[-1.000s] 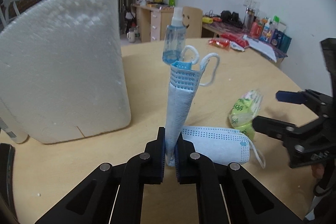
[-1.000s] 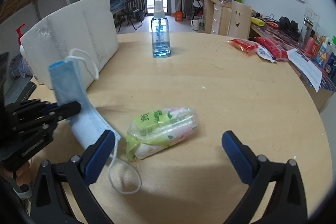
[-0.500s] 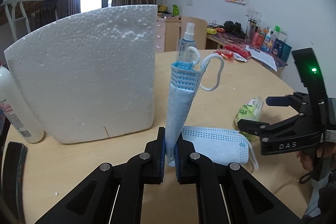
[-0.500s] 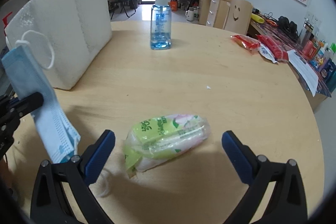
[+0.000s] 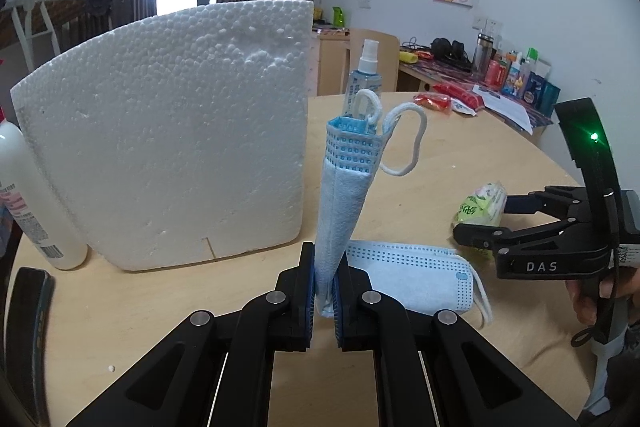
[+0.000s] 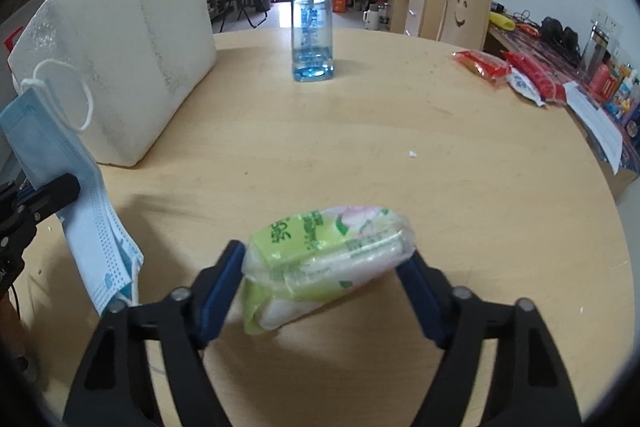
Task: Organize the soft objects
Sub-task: 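Close left gripper on the blue face mask while right gripper grasps the wet-wipes pack, then lift the blue mask and wet-wipes pack and carry both over the foam box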
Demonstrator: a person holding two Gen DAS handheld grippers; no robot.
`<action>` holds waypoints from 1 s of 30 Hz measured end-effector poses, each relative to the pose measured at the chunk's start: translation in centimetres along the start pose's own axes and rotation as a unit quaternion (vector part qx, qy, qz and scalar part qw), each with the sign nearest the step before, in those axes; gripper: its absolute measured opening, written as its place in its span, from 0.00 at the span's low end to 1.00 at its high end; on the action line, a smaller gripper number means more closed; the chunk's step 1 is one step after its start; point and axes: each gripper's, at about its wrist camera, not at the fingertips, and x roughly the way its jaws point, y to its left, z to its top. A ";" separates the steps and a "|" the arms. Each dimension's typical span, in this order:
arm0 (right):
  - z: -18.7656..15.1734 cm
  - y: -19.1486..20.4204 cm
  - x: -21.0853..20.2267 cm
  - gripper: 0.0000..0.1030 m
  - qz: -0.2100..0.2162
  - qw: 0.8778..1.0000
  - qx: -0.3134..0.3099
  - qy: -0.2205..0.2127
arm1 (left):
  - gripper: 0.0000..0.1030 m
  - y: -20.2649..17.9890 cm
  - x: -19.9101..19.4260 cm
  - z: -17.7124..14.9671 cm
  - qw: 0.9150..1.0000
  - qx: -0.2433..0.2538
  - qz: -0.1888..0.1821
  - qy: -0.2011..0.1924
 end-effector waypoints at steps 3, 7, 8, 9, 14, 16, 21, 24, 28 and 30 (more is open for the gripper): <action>-0.1 -0.2 -0.1 0.72 0.012 1.000 0.004 -0.003 | 0.08 -0.1 0.1 -0.1 1.000 0.000 0.000 0.001; -0.1 -0.4 -0.3 0.70 0.030 0.999 0.009 -0.008 | 0.08 -0.1 -0.1 0.0 1.000 -0.001 -0.002 -0.004; -0.1 -0.4 -0.5 0.70 0.033 0.999 0.011 -0.009 | 0.08 0.0 -0.3 0.1 1.000 -0.002 -0.004 -0.006; -0.2 -0.5 -0.7 0.70 0.035 0.999 0.014 -0.013 | 0.08 0.0 -0.4 0.1 1.000 -0.002 -0.005 -0.008; -0.2 -0.8 -2.3 0.70 0.030 0.999 0.016 -0.036 | 0.08 -0.4 -1.4 0.4 1.000 -0.001 -0.015 -0.025; -0.3 -0.9 -3.2 0.70 0.032 0.998 0.016 -0.045 | 0.08 -0.7 -1.7 0.5 0.999 0.003 -0.021 -0.029; -0.6 -1.0 -5.5 0.70 0.031 0.997 0.015 -0.072 | 0.08 -1.8 -2.6 0.6 0.999 0.001 -0.022 -0.032; -0.8 -0.9 -7.1 0.70 0.032 0.995 0.014 -0.093 | 0.08 -2.2 -3.5 0.7 0.999 0.003 -0.019 -0.038; -1.2 -0.7 -9.2 0.70 0.034 0.992 0.009 -0.118 | 0.08 -2.8 -5.2 0.9 0.998 0.005 -0.016 -0.054; -1.6 -0.5 -10.2 0.70 0.033 0.991 0.004 -0.128 | 0.08 -3.1 -6.0 0.7 0.998 0.006 -0.016 -0.059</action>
